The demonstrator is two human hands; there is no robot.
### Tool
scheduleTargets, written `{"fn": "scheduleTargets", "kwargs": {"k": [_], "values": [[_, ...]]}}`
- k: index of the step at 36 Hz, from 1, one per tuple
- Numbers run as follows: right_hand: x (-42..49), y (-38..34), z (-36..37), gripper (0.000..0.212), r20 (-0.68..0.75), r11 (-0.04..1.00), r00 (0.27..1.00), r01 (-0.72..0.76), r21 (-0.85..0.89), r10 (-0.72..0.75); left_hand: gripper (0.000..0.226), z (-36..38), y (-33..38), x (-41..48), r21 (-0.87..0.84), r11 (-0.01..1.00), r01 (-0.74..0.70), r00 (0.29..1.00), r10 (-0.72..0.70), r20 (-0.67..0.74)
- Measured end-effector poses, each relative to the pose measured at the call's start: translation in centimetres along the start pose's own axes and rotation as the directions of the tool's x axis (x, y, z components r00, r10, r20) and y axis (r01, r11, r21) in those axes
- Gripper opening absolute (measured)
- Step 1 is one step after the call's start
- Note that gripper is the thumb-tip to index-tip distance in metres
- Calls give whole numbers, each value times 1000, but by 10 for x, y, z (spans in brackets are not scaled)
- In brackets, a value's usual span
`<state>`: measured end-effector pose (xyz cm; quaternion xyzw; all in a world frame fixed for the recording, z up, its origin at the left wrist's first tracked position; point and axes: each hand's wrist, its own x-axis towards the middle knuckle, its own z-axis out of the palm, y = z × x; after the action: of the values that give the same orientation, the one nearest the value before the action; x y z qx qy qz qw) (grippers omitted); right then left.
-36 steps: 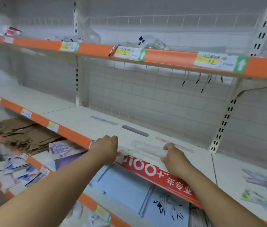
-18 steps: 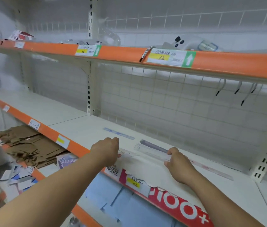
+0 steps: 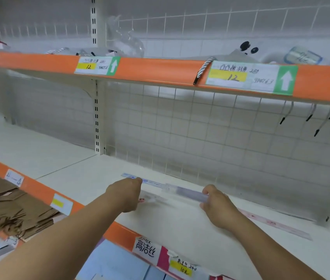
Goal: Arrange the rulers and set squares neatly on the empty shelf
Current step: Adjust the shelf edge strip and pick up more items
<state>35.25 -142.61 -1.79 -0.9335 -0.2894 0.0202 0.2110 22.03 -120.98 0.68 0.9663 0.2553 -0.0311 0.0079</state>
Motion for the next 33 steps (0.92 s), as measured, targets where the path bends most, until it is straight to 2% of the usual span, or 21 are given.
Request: {"fn": "scheduleTargets", "kwargs": {"k": [14,20,25,27,33], "values": [[16,-48,32,19,-15,990,993,-120,-68,119,52,5,-54,48,38,980,-198,979,196,56],[13,-65,51,19,-1,985,985,-171,-11,171,54,8,-81,63,112,956,-272,960,261,100],[2,-68,60,26,6,969,969,-246,-27,246,49,16,-92,70,122,928,-351,931,331,155],[-4,-68,61,20,13,963,963,-269,-28,270,47,19,-92,70,114,913,-391,913,369,173],[-20,-62,58,20,47,946,944,-324,-27,325,50,18,-84,70,110,878,-466,875,438,204]]}}
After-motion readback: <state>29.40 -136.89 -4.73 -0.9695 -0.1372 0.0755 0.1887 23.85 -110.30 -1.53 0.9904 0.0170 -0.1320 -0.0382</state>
